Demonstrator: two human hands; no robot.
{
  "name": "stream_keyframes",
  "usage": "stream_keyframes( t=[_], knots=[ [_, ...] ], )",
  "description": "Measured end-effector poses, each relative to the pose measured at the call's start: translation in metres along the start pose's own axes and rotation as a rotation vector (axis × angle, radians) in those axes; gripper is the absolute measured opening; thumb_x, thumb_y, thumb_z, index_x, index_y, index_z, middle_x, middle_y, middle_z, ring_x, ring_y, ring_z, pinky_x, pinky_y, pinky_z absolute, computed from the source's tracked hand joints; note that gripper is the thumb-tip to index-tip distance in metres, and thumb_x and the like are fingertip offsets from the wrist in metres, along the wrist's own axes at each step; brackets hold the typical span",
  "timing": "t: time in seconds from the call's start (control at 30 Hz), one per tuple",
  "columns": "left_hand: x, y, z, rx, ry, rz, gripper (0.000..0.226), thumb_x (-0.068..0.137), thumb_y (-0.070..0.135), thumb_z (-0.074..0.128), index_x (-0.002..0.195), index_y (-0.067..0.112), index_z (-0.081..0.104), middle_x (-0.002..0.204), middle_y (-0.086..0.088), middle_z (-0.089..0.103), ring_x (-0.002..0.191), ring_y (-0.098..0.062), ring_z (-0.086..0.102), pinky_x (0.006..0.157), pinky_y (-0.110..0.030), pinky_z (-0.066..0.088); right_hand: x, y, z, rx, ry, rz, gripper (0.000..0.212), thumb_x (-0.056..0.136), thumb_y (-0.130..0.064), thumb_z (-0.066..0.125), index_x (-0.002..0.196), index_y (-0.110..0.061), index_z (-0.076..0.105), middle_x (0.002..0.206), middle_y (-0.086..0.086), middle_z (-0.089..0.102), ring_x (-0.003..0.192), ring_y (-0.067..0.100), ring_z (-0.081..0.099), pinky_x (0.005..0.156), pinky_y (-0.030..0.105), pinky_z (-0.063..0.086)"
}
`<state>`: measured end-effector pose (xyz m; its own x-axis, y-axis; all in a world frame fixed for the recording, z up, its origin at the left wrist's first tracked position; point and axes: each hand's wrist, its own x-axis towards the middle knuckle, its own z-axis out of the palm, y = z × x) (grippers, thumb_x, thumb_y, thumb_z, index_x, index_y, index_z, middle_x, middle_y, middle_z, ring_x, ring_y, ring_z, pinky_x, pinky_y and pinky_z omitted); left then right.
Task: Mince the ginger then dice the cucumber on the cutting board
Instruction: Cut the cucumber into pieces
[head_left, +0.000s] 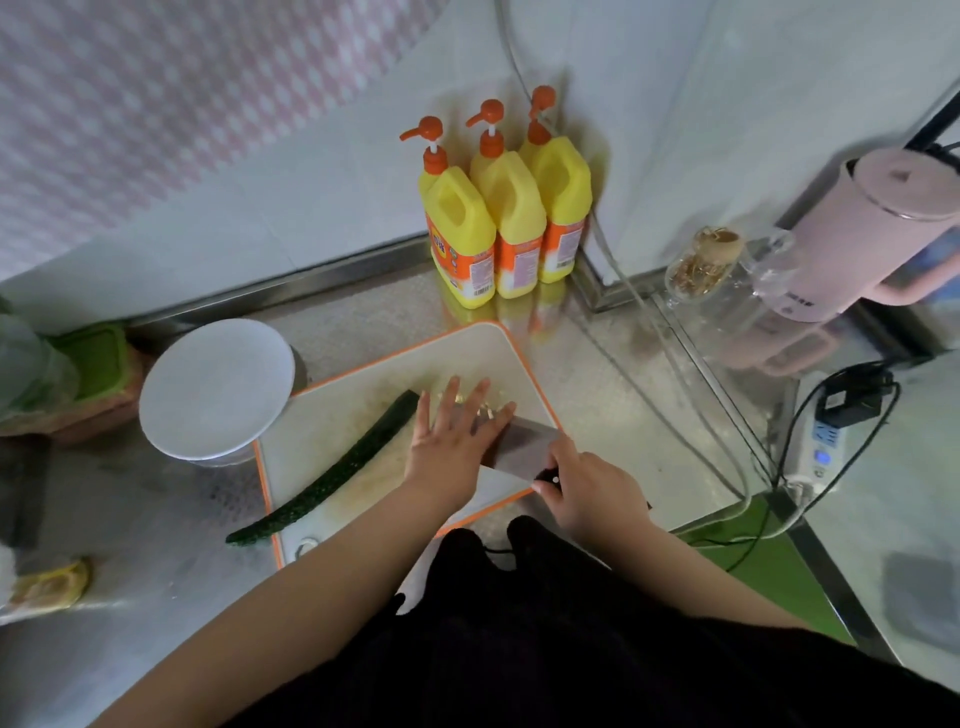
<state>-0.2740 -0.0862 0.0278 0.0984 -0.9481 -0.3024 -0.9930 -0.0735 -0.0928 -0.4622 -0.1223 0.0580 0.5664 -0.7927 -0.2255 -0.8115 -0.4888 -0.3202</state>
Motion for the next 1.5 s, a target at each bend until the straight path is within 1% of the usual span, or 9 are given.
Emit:
stream_keyframes(
  t=[0.33, 0.47, 0.63, 0.87, 1.1, 1.2, 1.3, 1.4, 1.5],
  knots=[
    [0.019, -0.028, 0.005, -0.060, -0.103, -0.159, 0.075, 0.094, 0.013, 0.035, 0.155, 0.030, -0.006, 0.161, 0.001, -0.019, 0.147, -0.032, -0.019, 0.118, -0.056, -0.005, -0.013, 0.035, 0.003, 0.125, 0.113, 0.141, 0.028, 0.092, -0.041, 0.054, 0.101, -0.017, 0.043, 0.082, -0.004, 0.061, 0.080, 0.024, 0.064, 0.059, 0.029, 0.036],
    [0.025, -0.024, -0.002, -0.252, 0.064, -0.103, 0.044, 0.106, 0.033, 0.028, 0.149, 0.025, 0.033, 0.159, 0.007, 0.024, 0.147, -0.018, 0.016, 0.119, -0.041, 0.010, -0.012, 0.037, 0.003, 0.243, 0.133, 0.236, 0.024, 0.093, -0.038, 0.054, 0.099, -0.020, 0.039, 0.075, -0.003, 0.062, 0.069, 0.027, 0.064, 0.058, 0.033, 0.044],
    [0.030, -0.020, -0.013, -0.522, 0.248, -0.175, 0.032, 0.104, 0.024, 0.042, 0.125, 0.024, 0.065, 0.127, 0.006, 0.058, 0.124, -0.020, 0.037, 0.099, -0.030, 0.030, -0.002, 0.025, -0.004, 0.486, 0.081, 0.327, 0.025, 0.094, -0.037, 0.053, 0.109, -0.021, 0.041, 0.096, -0.005, 0.064, 0.083, 0.023, 0.062, 0.070, 0.035, 0.046],
    [0.027, -0.017, -0.019, -0.357, 0.126, -0.196, 0.031, 0.103, 0.036, 0.040, 0.125, 0.036, 0.062, 0.120, 0.007, 0.062, 0.118, -0.021, 0.046, 0.095, -0.033, 0.032, 0.006, 0.018, -0.007, 0.632, 0.048, 0.334, 0.020, 0.094, -0.036, 0.051, 0.105, -0.025, 0.040, 0.072, -0.004, 0.067, 0.066, 0.016, 0.060, 0.059, 0.034, 0.045],
    [0.021, -0.017, -0.007, -0.394, -0.006, -0.183, 0.030, 0.101, 0.028, 0.043, 0.118, 0.030, 0.068, 0.127, 0.001, 0.047, 0.123, -0.025, 0.037, 0.102, -0.038, 0.035, 0.008, 0.008, -0.006, 0.684, 0.078, 0.354, 0.018, 0.095, -0.036, 0.051, 0.104, -0.022, 0.043, 0.069, -0.001, 0.068, 0.061, 0.014, 0.060, 0.057, 0.032, 0.044],
    [0.019, -0.017, -0.008, -0.371, -0.041, -0.122, 0.033, 0.102, 0.030, 0.037, 0.111, 0.030, 0.068, 0.116, 0.000, 0.058, 0.119, -0.027, 0.044, 0.097, -0.039, 0.035, 0.011, 0.002, -0.008, 0.694, 0.102, 0.363, 0.018, 0.095, -0.035, 0.052, 0.104, -0.020, 0.045, 0.067, 0.000, 0.068, 0.057, 0.014, 0.058, 0.056, 0.032, 0.043],
    [0.014, -0.020, -0.007, -0.417, -0.037, -0.110, 0.042, 0.101, 0.023, 0.037, 0.140, 0.036, 0.047, 0.131, -0.001, 0.055, 0.127, -0.027, 0.040, 0.104, -0.041, 0.031, 0.013, -0.004, -0.008, 0.695, 0.075, 0.359, 0.023, 0.095, -0.040, 0.051, 0.105, -0.020, 0.047, 0.067, 0.003, 0.067, 0.057, 0.015, 0.057, 0.056, 0.036, 0.043],
    [0.004, -0.028, 0.003, -0.476, 0.036, -0.092, 0.045, 0.098, 0.027, 0.043, 0.143, 0.036, 0.042, 0.140, 0.002, 0.043, 0.132, -0.024, 0.031, 0.110, -0.042, 0.027, 0.015, -0.013, -0.008, 0.664, 0.016, 0.348, 0.030, 0.090, -0.050, 0.055, 0.107, -0.026, 0.046, 0.080, -0.003, 0.063, 0.071, 0.017, 0.060, 0.061, 0.033, 0.045],
    [-0.021, -0.048, 0.022, -0.645, 0.345, -0.257, 0.035, 0.093, 0.021, 0.056, 0.129, 0.024, 0.059, 0.124, -0.001, 0.055, 0.116, -0.027, 0.047, 0.097, -0.045, 0.043, 0.023, -0.027, -0.006, 0.504, -0.058, 0.287, 0.020, 0.090, -0.046, 0.057, 0.099, -0.032, 0.045, 0.082, -0.009, 0.058, 0.079, 0.018, 0.059, 0.063, 0.029, 0.042]
  ],
)
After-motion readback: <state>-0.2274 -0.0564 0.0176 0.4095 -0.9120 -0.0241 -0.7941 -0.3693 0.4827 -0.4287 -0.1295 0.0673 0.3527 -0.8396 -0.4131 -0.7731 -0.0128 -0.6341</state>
